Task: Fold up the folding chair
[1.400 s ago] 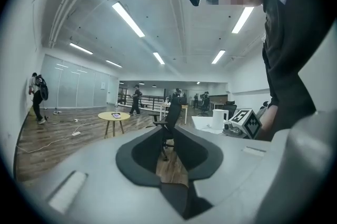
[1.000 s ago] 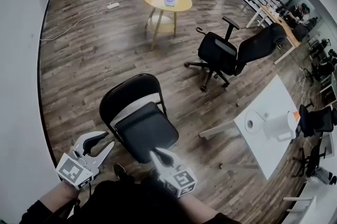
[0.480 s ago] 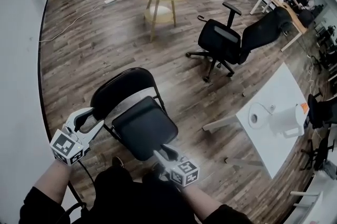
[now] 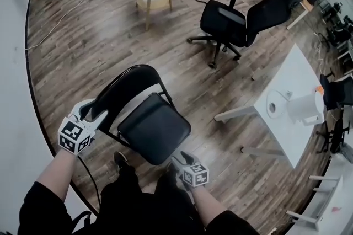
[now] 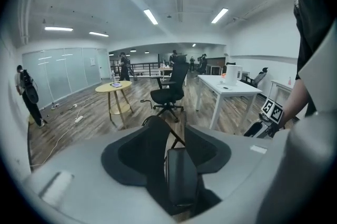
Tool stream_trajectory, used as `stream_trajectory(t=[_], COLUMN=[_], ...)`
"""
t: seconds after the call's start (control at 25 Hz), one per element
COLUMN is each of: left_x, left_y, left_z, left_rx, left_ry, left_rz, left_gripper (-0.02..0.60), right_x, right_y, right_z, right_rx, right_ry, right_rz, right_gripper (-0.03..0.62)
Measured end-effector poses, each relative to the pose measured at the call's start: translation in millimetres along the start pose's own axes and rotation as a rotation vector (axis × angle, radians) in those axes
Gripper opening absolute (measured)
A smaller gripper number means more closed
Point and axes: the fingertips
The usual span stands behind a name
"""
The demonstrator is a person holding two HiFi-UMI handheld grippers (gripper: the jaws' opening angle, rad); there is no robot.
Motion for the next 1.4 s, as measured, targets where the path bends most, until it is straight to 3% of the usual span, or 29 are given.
stream_trajectory(t=[0.32,0.8,1.16,1.4], left_x=[54,90,104,117], left_y=[66,79,77,76], left_z=[46,75,89,97], left_rx=[0.009,0.095,0.119,0.131], left_ry=[0.127,0.262,0.293,0.322], left_rz=[-0.095,-0.113,-0.13,-0.141], left_gripper=[0.236,0.27,0.281,0.267], right_x=[68,143,165,183], right_y=[-34,-120,-163,-180], right_z=[42,80,117,148], right_rx=[0.139,0.258,0.263,0.271], right_ry=[0.067,-0.003,-0.039,-0.066], right_rz=[0.22,0.676,0.825,0.929], right_gripper=[0.251,0.37,0.431,0.437])
Point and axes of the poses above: the fingertips, and each gripper's own axes: z forward along the fingers, y to its left, x out of its underside, and after that the axes turned 6 degrees about -y, right-handed
